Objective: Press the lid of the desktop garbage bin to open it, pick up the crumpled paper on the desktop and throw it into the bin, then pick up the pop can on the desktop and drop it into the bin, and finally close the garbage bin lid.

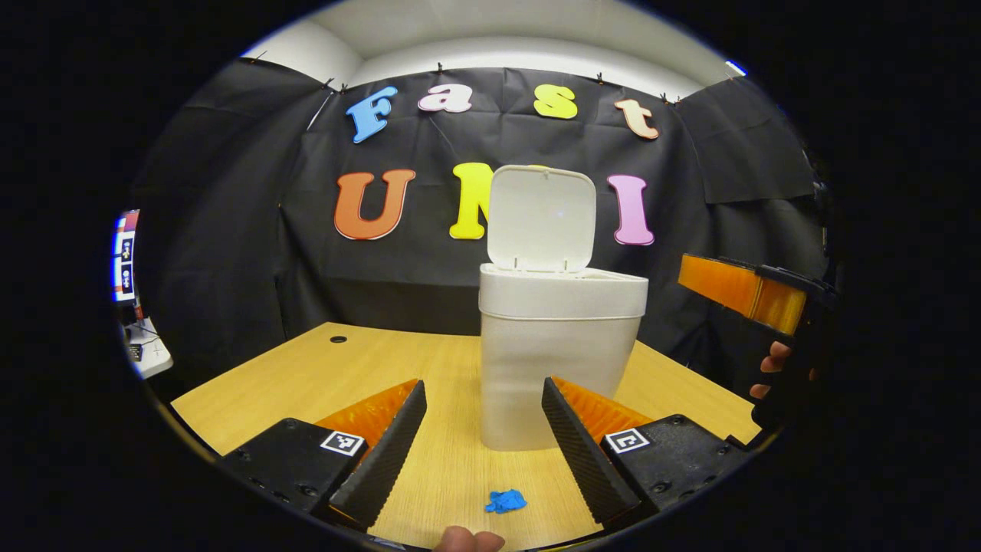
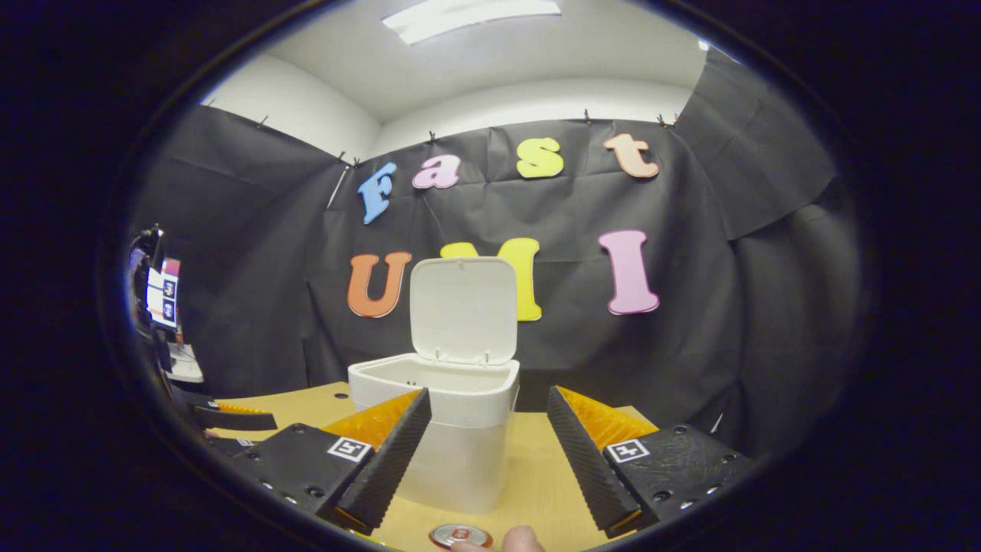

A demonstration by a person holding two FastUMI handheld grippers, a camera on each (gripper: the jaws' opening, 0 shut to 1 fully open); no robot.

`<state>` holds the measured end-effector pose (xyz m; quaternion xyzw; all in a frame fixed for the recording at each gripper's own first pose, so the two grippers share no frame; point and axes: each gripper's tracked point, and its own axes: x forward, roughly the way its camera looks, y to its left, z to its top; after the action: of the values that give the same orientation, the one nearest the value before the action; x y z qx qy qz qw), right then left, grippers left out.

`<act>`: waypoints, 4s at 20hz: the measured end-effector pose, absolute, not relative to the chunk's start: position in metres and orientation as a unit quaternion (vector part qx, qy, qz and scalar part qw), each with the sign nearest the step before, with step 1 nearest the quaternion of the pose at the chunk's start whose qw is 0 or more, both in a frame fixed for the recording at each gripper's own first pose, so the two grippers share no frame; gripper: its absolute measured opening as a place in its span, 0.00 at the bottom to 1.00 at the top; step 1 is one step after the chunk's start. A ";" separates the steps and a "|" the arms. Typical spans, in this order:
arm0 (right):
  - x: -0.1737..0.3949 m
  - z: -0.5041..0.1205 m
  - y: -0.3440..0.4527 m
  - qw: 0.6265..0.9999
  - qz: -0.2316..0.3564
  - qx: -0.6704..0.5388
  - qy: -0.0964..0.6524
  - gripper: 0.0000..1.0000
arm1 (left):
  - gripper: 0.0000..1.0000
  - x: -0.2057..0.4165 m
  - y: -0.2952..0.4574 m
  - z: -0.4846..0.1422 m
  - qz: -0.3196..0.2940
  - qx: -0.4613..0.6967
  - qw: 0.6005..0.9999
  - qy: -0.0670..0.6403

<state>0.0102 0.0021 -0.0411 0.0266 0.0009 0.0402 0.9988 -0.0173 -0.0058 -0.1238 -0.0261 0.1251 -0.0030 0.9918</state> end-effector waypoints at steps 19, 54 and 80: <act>-0.033 -0.171 -0.021 0.993 0.025 0.052 0.099 0.95 | 0.99 -0.055 -0.041 -0.267 -0.011 -0.026 0.958 0.286; -0.058 -0.220 0.008 0.987 0.046 0.045 0.146 0.95 | 0.29 -0.053 -0.025 -0.276 0.016 -0.028 0.957 0.288; -0.039 -0.323 0.022 0.956 0.014 0.032 0.293 0.96 | 0.29 -0.034 0.022 -0.163 0.044 -0.009 0.990 0.136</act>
<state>-0.0394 0.0216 -0.3226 0.0321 0.2926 0.0135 0.9556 -0.0339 0.0221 -0.1630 -0.0087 0.1360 0.0438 0.9897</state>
